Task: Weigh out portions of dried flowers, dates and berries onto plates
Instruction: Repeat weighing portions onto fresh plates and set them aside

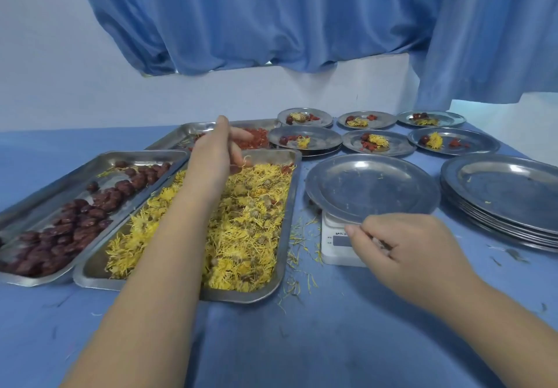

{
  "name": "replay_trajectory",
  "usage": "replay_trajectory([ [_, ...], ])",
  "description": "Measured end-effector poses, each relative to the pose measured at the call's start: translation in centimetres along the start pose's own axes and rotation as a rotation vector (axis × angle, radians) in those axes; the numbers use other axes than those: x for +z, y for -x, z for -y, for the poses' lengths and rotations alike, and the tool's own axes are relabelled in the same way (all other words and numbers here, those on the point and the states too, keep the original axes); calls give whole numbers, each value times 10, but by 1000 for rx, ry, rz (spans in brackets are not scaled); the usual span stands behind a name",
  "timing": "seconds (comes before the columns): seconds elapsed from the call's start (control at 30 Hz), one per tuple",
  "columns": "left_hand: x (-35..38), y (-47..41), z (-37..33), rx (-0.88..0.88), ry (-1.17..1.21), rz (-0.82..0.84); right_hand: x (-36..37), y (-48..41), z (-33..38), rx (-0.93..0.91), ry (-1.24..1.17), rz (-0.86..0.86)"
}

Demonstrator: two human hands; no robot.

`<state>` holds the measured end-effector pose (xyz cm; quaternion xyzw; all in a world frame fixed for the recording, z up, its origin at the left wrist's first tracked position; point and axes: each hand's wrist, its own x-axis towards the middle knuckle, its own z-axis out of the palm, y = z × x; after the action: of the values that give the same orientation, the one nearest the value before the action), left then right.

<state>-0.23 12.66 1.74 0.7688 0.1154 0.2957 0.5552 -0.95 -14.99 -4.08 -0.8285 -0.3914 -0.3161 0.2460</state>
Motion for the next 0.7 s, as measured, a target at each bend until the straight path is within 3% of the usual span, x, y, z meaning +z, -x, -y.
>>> replay_trajectory([
  [0.13, -38, -9, -2, 113, -361, 16, 0, -1, -3, 53, -29, 26],
  [0.27, -63, -15, -1, 127, -560, 124, 0, 1, -4, 67, -44, 47],
  [0.43, -87, -39, 14, 17, -707, 182, 1, 2, -5, 82, -56, 91],
  [0.6, -94, -51, 45, -87, -971, 442, 2, 3, -7, 85, -59, 140],
  [0.7, -91, -49, 50, -139, -1001, 506, 1, 2, -8, 91, -62, 156],
])
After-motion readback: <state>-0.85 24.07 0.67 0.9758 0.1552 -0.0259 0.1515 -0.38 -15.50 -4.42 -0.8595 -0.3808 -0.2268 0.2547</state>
